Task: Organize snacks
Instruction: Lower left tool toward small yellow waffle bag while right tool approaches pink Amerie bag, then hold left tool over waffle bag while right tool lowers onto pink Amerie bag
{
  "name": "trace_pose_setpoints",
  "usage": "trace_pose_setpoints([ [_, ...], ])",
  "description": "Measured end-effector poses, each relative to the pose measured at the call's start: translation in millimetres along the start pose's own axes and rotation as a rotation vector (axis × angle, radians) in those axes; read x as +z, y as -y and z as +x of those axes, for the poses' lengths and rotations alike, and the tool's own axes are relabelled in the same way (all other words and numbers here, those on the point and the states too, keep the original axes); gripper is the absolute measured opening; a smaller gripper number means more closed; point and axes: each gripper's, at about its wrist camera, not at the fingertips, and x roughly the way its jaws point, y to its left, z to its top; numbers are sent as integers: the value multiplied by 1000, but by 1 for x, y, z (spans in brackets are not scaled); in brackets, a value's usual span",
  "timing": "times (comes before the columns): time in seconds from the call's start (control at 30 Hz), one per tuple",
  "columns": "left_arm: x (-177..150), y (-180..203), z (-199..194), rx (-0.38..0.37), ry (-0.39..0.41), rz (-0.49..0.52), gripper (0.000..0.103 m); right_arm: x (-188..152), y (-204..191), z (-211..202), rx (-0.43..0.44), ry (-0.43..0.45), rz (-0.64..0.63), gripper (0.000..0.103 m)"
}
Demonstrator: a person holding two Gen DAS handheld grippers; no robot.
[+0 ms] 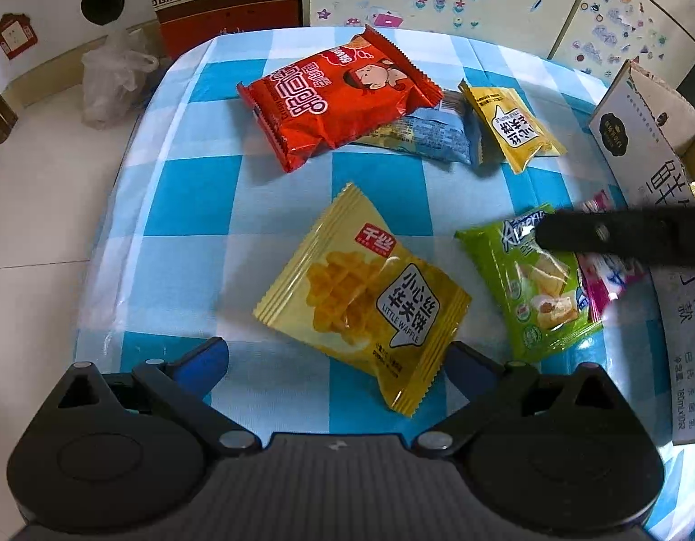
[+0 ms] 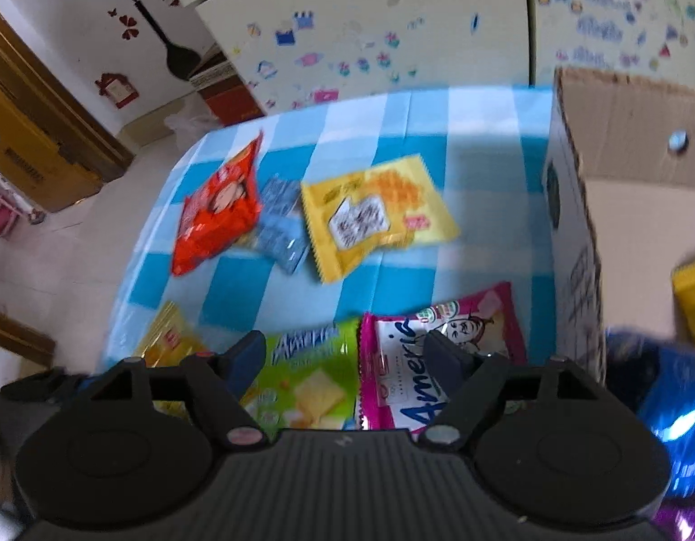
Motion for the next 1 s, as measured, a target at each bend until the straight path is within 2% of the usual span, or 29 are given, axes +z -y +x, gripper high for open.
trace_pose_setpoints([
  [0.2, 3, -13, 0, 30, -6, -43, 103, -21, -4, -15, 36, -57, -10, 77],
  [0.33, 4, -17, 0, 36, -7, -69, 103, -25, -7, -31, 10, 28, -10, 77],
  [0.43, 6, -19, -1, 30, 10, -94, 103, -22, -9, -28, -45, 84, -3, 77],
  [0.53, 10, -21, -4, 21, 33, -114, 103, -22, -19, -15, -136, 84, -62, 78],
  [0.63, 13, -22, -6, 27, 47, -127, 103, -24, -24, -1, -173, 53, -118, 85],
  [0.73, 15, -23, -8, 25, 61, -143, 103, -24, -23, 0, -148, 44, -107, 91],
  [1.0, 18, -28, -9, 28, 67, -162, 103, -37, -16, -14, -11, -13, 6, 92],
])
